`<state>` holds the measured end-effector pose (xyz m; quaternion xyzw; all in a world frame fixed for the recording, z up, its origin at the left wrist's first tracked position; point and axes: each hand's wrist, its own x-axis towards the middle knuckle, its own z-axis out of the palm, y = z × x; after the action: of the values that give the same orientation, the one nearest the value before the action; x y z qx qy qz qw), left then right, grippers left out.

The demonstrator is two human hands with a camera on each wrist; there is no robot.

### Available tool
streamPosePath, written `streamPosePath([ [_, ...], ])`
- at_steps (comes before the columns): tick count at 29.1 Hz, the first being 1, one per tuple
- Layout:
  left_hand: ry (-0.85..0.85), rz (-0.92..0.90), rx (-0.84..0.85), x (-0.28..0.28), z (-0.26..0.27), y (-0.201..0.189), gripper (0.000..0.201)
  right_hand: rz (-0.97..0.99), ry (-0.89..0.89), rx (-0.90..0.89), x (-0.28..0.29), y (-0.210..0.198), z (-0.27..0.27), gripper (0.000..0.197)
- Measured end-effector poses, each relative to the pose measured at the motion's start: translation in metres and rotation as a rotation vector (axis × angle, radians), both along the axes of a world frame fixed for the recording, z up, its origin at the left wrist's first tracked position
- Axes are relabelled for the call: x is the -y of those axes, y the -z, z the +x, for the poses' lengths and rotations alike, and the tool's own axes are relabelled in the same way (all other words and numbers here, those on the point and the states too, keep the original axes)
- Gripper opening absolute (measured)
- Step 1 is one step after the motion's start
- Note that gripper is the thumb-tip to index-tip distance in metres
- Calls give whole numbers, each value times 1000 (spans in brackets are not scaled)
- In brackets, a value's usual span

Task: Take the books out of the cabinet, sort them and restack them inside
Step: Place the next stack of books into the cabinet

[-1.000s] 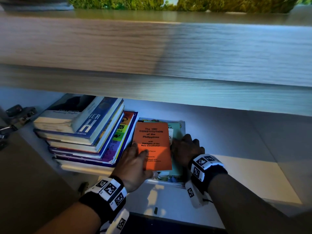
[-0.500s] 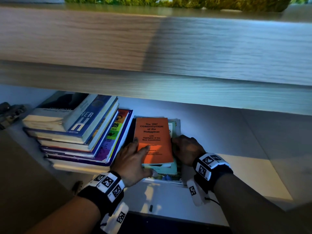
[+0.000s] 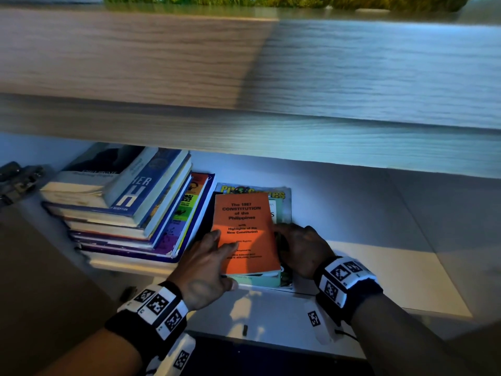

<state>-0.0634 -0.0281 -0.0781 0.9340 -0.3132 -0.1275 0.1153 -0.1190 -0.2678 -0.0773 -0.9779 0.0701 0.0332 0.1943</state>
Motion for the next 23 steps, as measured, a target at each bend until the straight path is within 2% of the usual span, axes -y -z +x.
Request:
streamPosePath([
  [5,-55,-76,-72,-1,3,-5,78,-90,-13,-24,-7,4,2,48],
  [9,-38,-50,-81,0,6,-5,73,-97,85,-17,-11,4,-2,39],
  [10,-34,-52,-84,1,6,-6,73,-89,82,-13,-14,2,-2,40],
  [13,-9,-69,-81,1,6,-7,73,1,33,51,-18,-1,1,59],
  [14,-2,-73,-81,1,6,-5,73,48,46,55,-17,-1,2,58],
  [18,7,-81,-76,2,6,-2,72,136,78,8,-9,-3,3,35],
  [23,-17,-81,-67,0,6,0,72,162,89,-6,-8,-3,5,28],
])
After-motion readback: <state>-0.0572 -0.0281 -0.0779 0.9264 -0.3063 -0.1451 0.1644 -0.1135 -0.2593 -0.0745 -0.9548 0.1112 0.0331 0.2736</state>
